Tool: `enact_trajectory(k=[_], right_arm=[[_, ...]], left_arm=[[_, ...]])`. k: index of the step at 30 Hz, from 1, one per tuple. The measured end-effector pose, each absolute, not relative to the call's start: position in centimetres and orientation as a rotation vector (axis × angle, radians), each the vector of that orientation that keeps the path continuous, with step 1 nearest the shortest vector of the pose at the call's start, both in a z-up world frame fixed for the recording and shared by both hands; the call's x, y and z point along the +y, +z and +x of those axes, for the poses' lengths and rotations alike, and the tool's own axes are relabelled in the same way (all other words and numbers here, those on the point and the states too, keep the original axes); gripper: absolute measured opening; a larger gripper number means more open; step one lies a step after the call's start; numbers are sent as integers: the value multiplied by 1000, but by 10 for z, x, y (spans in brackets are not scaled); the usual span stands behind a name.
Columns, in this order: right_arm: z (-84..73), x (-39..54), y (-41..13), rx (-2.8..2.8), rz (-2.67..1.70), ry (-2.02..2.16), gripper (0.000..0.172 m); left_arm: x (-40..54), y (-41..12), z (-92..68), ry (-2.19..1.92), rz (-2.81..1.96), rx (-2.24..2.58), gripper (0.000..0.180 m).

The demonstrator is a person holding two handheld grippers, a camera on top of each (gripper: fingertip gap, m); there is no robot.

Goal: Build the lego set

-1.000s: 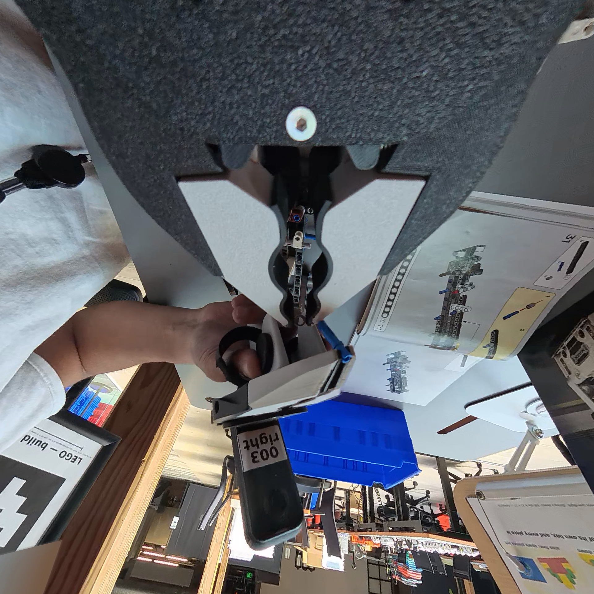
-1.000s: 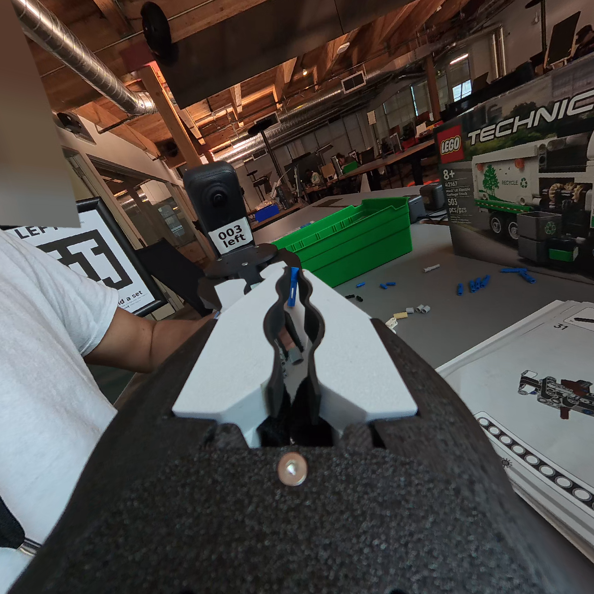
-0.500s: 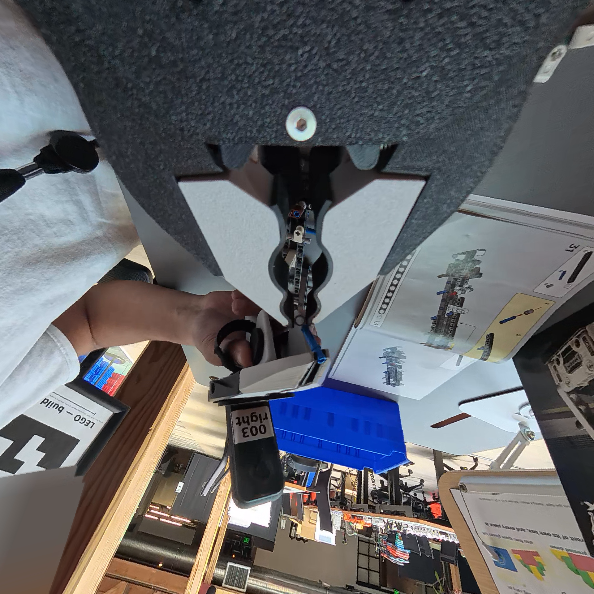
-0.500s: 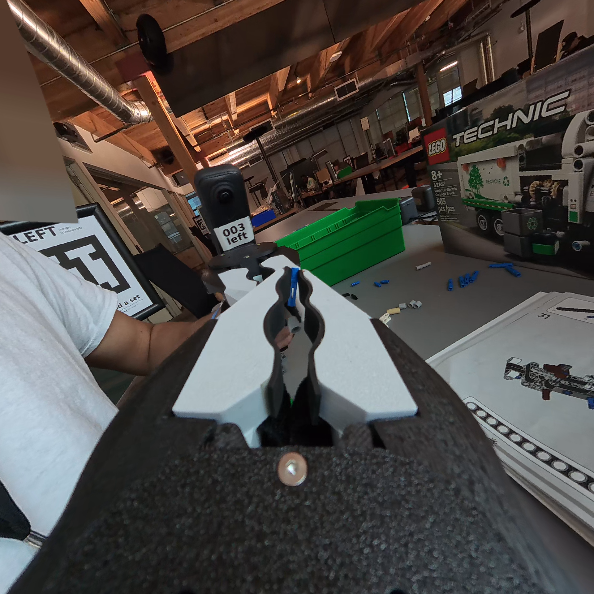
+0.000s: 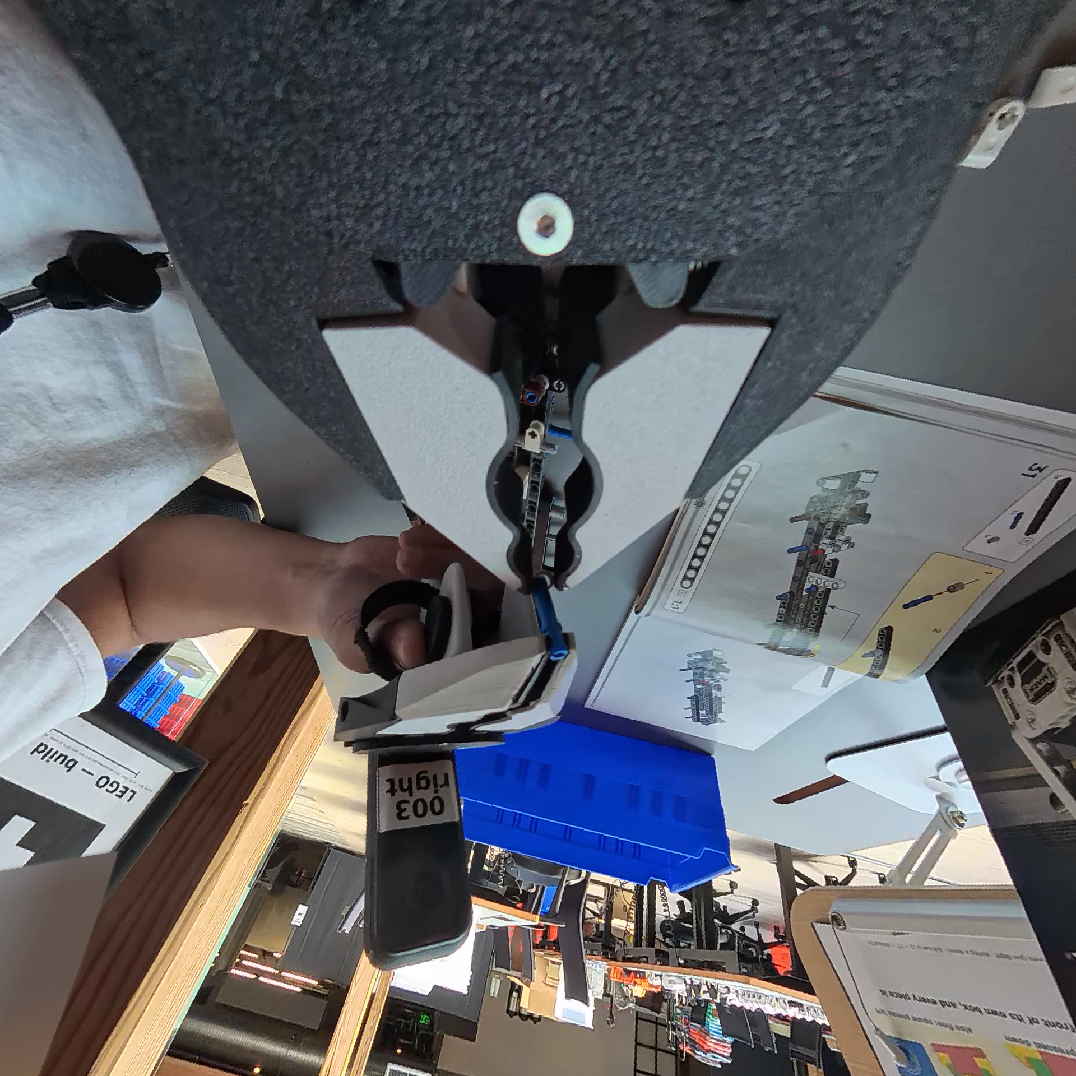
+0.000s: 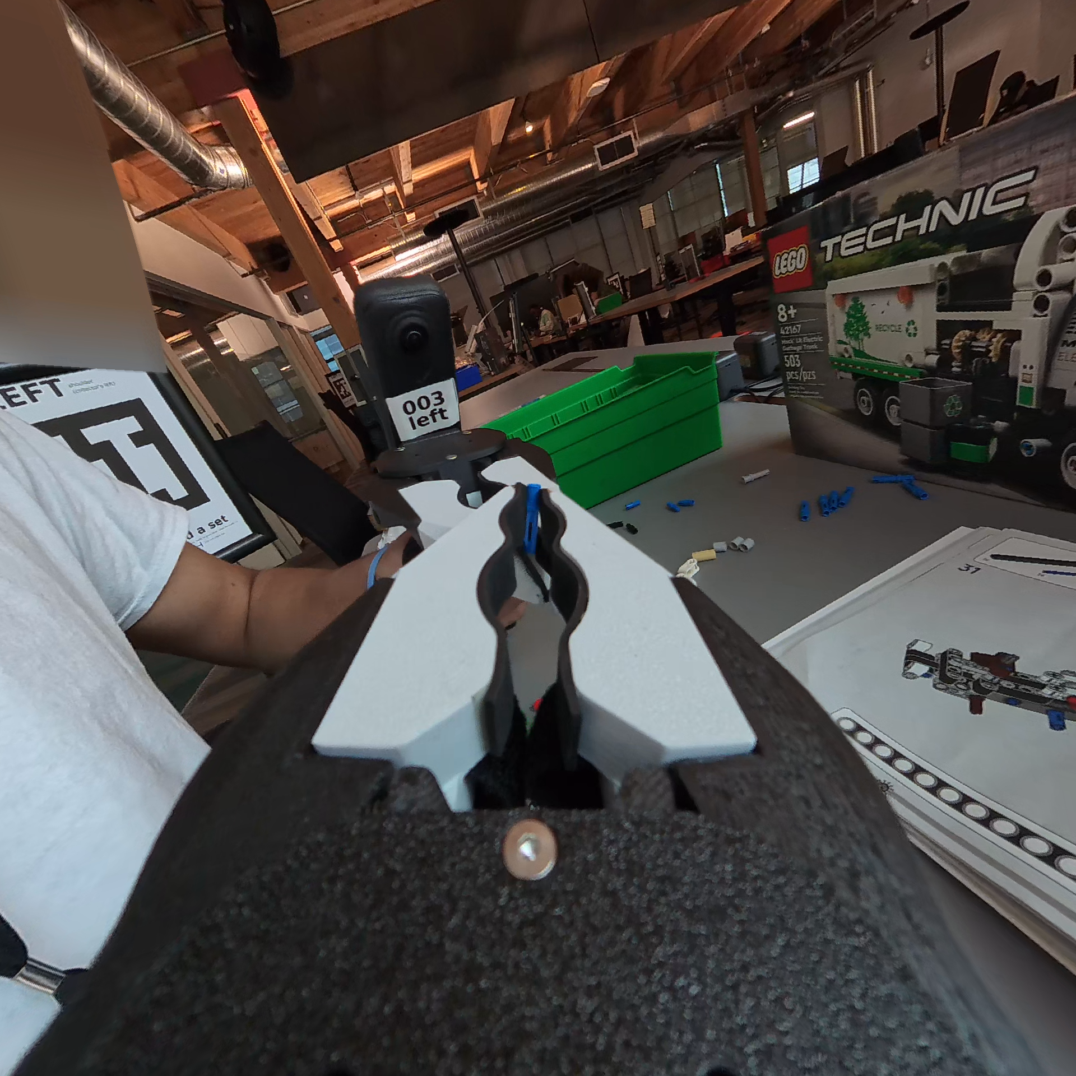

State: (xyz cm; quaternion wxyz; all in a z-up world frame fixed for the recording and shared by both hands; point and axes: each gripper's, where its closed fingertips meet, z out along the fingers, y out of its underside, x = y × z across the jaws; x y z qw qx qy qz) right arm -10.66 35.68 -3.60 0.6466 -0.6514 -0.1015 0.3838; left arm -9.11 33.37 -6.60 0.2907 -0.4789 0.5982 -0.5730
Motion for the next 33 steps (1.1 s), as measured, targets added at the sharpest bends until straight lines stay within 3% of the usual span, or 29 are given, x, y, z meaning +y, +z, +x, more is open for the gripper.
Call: enact_trajectory(k=[18,25,33], right_arm=[[-92,337,-50,-163,-1537,825,2],[-83,317,-22,-289,-1413,840,1],[-92,322,-20,-878,-1308,293,2]], left_arm=[[347,-58,-100,-1539,-1261,1566,5],[341,-38,-111,-1884,-1263,1498,4],[351,-20,-126,-2365,-1283,1358,4]])
